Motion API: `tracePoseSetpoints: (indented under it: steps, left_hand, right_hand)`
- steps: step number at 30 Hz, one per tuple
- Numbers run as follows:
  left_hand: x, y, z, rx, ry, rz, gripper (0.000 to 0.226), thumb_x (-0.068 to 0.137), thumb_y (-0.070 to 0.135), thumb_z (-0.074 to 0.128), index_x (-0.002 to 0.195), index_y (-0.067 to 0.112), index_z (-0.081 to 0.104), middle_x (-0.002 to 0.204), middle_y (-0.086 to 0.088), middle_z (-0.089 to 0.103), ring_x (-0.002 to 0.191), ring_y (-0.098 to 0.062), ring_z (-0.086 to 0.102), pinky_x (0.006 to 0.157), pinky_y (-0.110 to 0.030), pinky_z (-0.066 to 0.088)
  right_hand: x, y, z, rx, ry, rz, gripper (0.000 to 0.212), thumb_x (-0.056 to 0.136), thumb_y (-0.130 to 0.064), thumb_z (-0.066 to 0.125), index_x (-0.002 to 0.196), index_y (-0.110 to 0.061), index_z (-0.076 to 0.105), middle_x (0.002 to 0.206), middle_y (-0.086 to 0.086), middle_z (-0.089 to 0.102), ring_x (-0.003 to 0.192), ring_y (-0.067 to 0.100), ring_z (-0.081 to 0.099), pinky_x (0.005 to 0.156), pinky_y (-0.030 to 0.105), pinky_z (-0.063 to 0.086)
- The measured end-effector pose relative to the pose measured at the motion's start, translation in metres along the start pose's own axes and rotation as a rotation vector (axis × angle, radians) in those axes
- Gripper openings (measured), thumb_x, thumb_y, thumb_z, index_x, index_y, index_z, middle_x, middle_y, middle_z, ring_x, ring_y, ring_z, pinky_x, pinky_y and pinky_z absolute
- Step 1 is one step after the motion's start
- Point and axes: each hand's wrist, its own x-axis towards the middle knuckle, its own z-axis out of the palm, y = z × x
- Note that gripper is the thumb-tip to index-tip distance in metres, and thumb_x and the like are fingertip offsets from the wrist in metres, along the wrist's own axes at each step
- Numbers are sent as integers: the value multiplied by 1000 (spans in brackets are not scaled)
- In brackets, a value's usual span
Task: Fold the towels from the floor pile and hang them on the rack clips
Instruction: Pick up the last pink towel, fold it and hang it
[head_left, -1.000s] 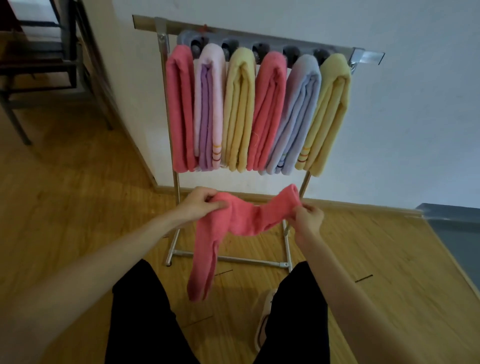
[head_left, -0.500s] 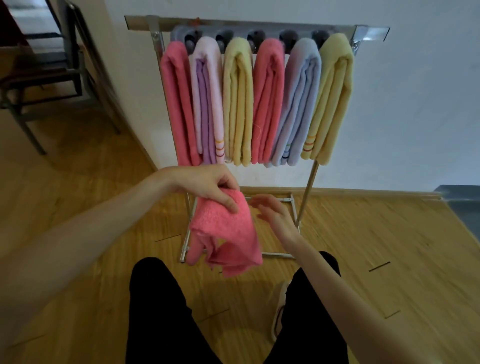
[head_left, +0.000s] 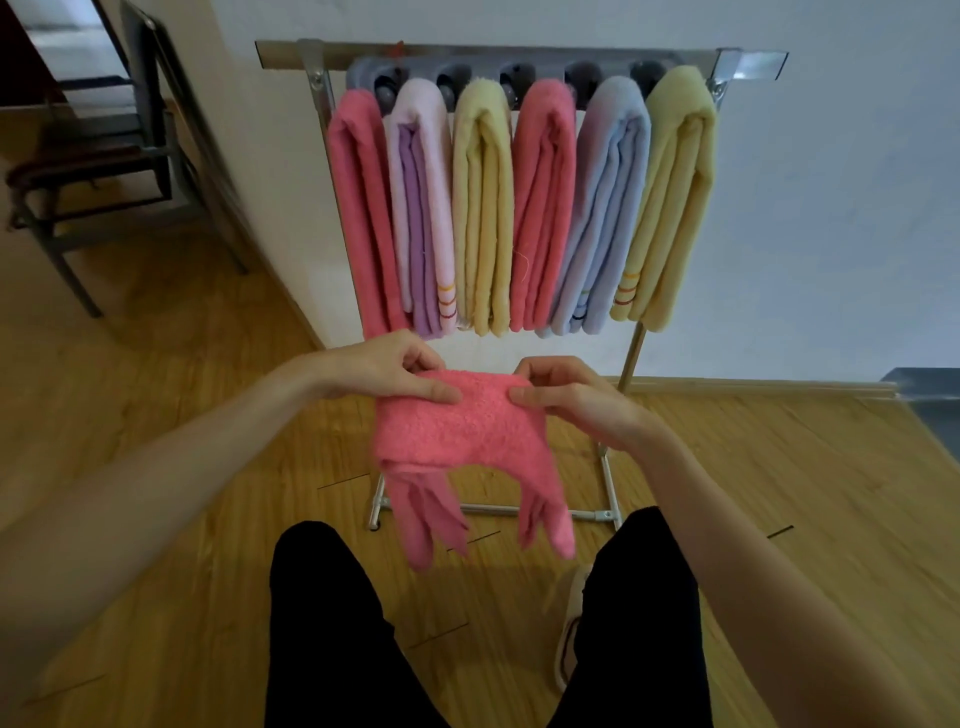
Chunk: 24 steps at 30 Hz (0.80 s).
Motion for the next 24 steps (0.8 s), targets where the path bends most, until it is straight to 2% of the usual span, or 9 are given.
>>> tracePoseSetpoints:
  steps: [2, 4, 6, 8, 12, 16, 18, 22, 24]
  left_hand:
    - [-7, -10, -7, -34, 40, 12, 58, 73, 58, 70, 81, 1, 66, 73, -3, 59, 67, -14, 58, 58, -20, 43]
    - [-17, -15, -15, -101, 53, 10, 59, 68, 59, 73, 96, 7, 67, 78, 2, 66, 72, -12, 63, 62, -20, 47]
    - [-24, -17, -24, -211, 23, -21, 44, 77, 39, 71, 114, 18, 58, 90, 10, 70, 83, -12, 68, 66, -23, 53]
    - [-26, -14, -35, -223, 18, 0, 32, 85, 16, 63, 115, 19, 56, 105, 12, 66, 95, -11, 65, 74, -26, 56]
    - [-21, -7, -60, 187, 29, 53, 23, 88, 2, 61, 87, 23, 71, 93, 13, 64, 91, 0, 58, 80, -14, 43]
    - [-17, -6, -92, 444, 85, 42, 24, 86, 9, 66, 99, 29, 71, 102, 18, 63, 97, 5, 56, 89, -14, 42]
    - [-20, -8, -111, 541, 129, 24, 31, 81, 14, 73, 108, 28, 68, 105, 19, 58, 98, 2, 52, 91, -14, 40]
    - [-26, -14, -147, 709, 315, 39, 42, 75, 17, 76, 115, 25, 64, 107, 7, 53, 103, -14, 51, 94, -33, 42]
    - [-26, -14, -164, 763, 465, 71, 42, 76, 12, 74, 115, 20, 63, 104, 1, 52, 101, -19, 52, 88, -34, 42]
  right_hand:
    - [-3, -7, -11, -27, 56, 5, 11, 87, -15, 63, 83, -6, 58, 79, 5, 59, 78, 16, 58, 70, 25, 47]
    - [-5, -10, -21, -77, 138, 1, 10, 86, -14, 64, 80, -9, 59, 77, 2, 60, 76, 15, 57, 70, 26, 45]
    - [-2, -11, -28, -156, 206, -12, 12, 85, -12, 67, 77, -14, 58, 76, 1, 60, 77, 15, 58, 71, 29, 47]
    - [7, -12, -32, -215, 246, -48, 18, 83, -7, 69, 79, -15, 53, 79, 4, 56, 81, 17, 56, 72, 31, 48]
    - [32, -32, -31, -500, 151, -204, 22, 83, 9, 60, 90, -10, 53, 90, 4, 55, 90, 18, 56, 85, 35, 52]
    - [63, -68, -18, -799, -88, -228, 31, 82, 13, 54, 96, -8, 71, 95, -12, 65, 95, -1, 61, 93, 19, 47]
    - [79, -82, -11, -896, -127, -210, 39, 81, 14, 49, 101, -9, 73, 103, -10, 66, 97, -3, 59, 92, 11, 44]
    - [112, -106, 2, -944, -17, -234, 40, 83, 9, 47, 108, -9, 71, 114, -4, 66, 105, 5, 59, 94, 13, 43]
    - [130, -119, 9, -979, 71, -272, 35, 84, 3, 52, 114, -8, 68, 118, 1, 65, 104, 6, 58, 87, 4, 41]
